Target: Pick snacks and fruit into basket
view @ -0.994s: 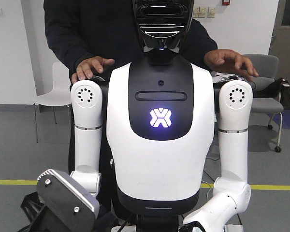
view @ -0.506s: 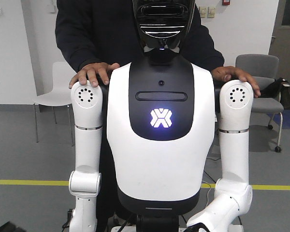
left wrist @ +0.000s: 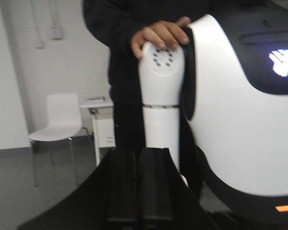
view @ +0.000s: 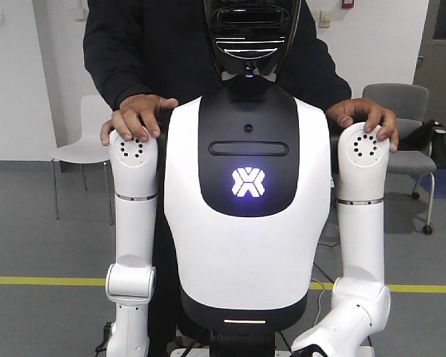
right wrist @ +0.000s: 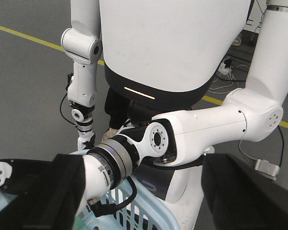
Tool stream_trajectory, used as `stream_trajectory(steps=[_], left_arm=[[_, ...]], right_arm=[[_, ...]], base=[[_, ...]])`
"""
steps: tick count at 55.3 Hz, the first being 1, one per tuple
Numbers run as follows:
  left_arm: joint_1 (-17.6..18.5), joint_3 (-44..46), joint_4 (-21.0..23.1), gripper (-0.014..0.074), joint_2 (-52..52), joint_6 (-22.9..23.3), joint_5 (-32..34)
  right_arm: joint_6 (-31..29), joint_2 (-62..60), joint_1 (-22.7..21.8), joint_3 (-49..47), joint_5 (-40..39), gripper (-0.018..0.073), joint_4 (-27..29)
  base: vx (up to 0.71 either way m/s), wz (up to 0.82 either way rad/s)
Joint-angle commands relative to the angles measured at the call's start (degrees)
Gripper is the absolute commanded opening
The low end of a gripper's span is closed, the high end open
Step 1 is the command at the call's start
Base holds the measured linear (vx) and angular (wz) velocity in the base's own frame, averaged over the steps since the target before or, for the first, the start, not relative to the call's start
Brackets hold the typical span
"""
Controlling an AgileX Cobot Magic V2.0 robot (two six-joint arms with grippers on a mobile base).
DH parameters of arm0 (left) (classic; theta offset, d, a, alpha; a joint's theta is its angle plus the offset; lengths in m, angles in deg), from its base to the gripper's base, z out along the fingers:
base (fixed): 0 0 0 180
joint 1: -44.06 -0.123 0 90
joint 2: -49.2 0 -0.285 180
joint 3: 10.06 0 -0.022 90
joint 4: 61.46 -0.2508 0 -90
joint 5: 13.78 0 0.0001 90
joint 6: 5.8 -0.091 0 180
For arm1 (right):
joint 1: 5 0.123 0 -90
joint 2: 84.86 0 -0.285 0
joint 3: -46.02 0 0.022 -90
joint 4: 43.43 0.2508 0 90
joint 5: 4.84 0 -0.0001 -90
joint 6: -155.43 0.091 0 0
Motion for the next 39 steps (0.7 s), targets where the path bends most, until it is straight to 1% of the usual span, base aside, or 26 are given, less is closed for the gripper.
stream_trajectory(steps=[1,7,10,12,13,17,20,21,24,26,29,32,33,36,39], left_arm=[[-4.0,1.5,-1.4,-0.001,-3.5,0.6,4.5],[-8.7,-0.3,-3.7,-0.001,-7.5,0.8,-0.5],[-11.0,-1.5,-6.2,-0.001,-9.3,2.0,-5.4],[-12.2,-2.6,-8.5,-0.001,-10.3,3.8,-10.5],[-12.6,-2.8,-9.7,-0.001,-10.6,4.8,-12.1],[-14.5,-4.3,-14.0,-0.001,-12.1,12.3,-20.8],[-15.8,-5.3,-17.3,-0.001,-12.6,17.5,-25.1],[-16.3,-5.7,-19.4,-0.001,-12.8,19.4,-27.3],[-17.4,-6.4,-23.5,-0.001,-13.2,23.8,-30.5],[-18.1,-7.0,-26.5,-0.001,-13.7,26.5,-31.5],[-19.2,-8.8,-29.0,-0.001,-14.7,28.3,-30.3],[-20.6,-12.3,-29.0,-0.001,-16.6,28.1,-25.7],[-21.1,-12.6,-29.0,-0.001,-17.4,28.1,-25.4],[-22.3,-12.1,-30.0,-0.001,-19.6,27.9,-28.3],[-23.5,-12.1,-31.1,-0.001,-22.0,27.9,-28.1]], right_arm=[[0.1,0.0,-0.3,-2.0,-4.4,0.0553,-1.3],[0.1,0.0,-0.3,-2.0,-4.2,0.0553,-1.3],[0.1,0.0,-0.3,-2.0,-4.2,0.0553,-1.3],[0.1,0.0,-0.3,-2.0,-4.2,0.0553,-1.3],[0.1,0.0,-0.3,-2.0,-4.2,0.0553,-1.3],[0.0,0.0,-0.3,-2.0,-4.2,0.0553,-1.3],[0.0,0.0,-0.3,-2.0,-4.2,0.0553,-1.3],[0.0,0.0,-0.3,-2.0,-4.2,0.0553,-1.3],[0.0,0.0,-0.3,-2.0,-4.2,0.0553,-1.3],[0.0,0.0,-0.3,-2.0,-4.2,0.0553,-1.3],[0.0,0.0,-0.3,-2.0,-4.2,0.0553,-1.3],[0.0,0.0,-0.3,-2.0,-4.2,0.0553,-1.3],[0.0,0.0,-0.3,-2.0,-4.2,0.0553,-1.3],[0.0,0.0,-0.3,-2.0,-4.2,0.0553,-1.4],[0.0,0.0,-0.3,-2.0,-4.2,0.0553,-1.4]], base=[[0.0,0.0],[0.0,0.0],[0.0,0.0],[0.0,0.0],[0.0,0.0],[0.0,0.0],[0.0,0.0],[0.0,0.0],[0.0,0.0],[0.0,0.0],[0.0,0.0],[0.0,0.0],[0.0,0.0],[0.0,0.0],[0.0,0.0]])
